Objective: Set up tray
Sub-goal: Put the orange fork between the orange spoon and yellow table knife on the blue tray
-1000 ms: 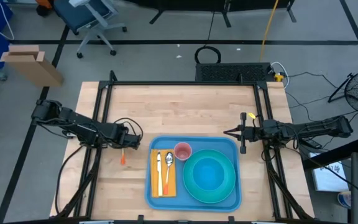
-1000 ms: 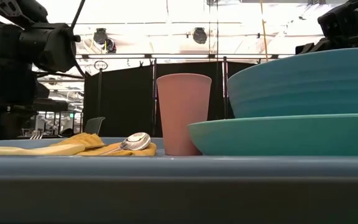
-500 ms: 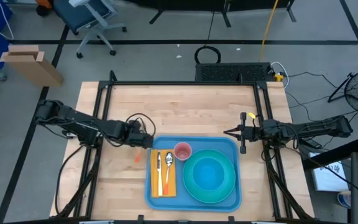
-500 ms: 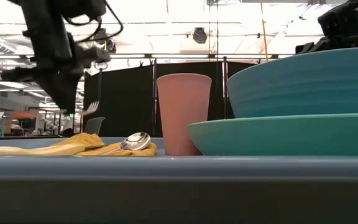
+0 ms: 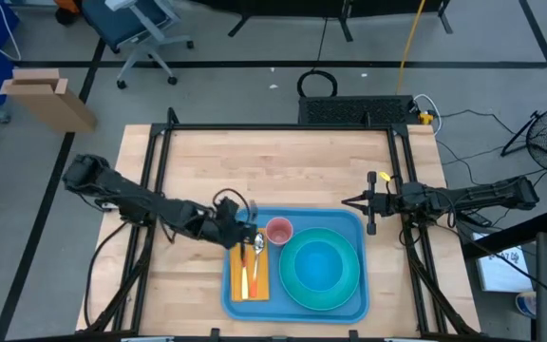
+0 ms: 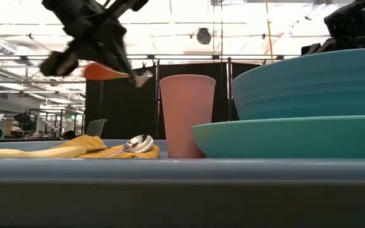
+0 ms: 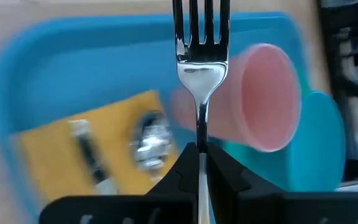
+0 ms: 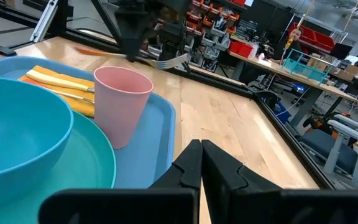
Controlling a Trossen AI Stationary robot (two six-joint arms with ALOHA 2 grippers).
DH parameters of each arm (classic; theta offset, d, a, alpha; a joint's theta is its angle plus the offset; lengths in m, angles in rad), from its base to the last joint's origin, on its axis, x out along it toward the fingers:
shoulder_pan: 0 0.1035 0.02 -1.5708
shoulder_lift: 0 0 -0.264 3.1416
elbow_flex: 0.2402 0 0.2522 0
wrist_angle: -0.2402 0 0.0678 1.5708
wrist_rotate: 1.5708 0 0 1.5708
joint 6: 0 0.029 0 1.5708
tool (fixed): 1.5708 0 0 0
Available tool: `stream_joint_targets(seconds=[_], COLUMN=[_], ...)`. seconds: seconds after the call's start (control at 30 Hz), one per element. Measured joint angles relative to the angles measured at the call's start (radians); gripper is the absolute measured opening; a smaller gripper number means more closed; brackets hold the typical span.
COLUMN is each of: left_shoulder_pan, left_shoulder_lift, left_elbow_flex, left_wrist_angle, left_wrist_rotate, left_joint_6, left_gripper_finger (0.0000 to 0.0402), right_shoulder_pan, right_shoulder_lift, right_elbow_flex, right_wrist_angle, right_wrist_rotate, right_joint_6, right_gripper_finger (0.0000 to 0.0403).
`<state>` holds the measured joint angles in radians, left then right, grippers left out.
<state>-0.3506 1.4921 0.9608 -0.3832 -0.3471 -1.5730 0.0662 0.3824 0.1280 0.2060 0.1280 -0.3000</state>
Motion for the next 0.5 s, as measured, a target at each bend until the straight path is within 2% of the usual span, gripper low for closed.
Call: stream_joint_targets(seconds=[0.1,0.23,0.33,0.5], left_shoulder_pan=[-0.029,-0.066,-0.097,-0.137], left_shoulder_lift=[0.081,0.187,0.254,0.302], left_elbow_flex=[0.001,0.001,0.036,0.151], left_wrist_angle=[0.148,0.266,0.271,0.132], left_wrist_rotate=[-0.045,-0.096,-0.128,-0.179], left_joint_6=[-0.007,-0.039,-0.087,-0.125], left_gripper_finger=[0.0010,0.0010,0.0010,0.0010], right_shoulder_pan=[0.000,0.000,0.000,0.000], right_shoulder_lift=[0.000,0.000,0.000,0.000], right_elbow_flex=[0.000,0.000,0.000,0.000], right_wrist_angle=[-0.003,-0.011,-0.018,-0.024], right_wrist_rotate=[-0.001,-0.001,-0.002,-0.002], right_joint_6=[0.000,0.000,0.000,0.000], right_gripper_finger=[0.0000,0.0000,0.0000,0.0000])
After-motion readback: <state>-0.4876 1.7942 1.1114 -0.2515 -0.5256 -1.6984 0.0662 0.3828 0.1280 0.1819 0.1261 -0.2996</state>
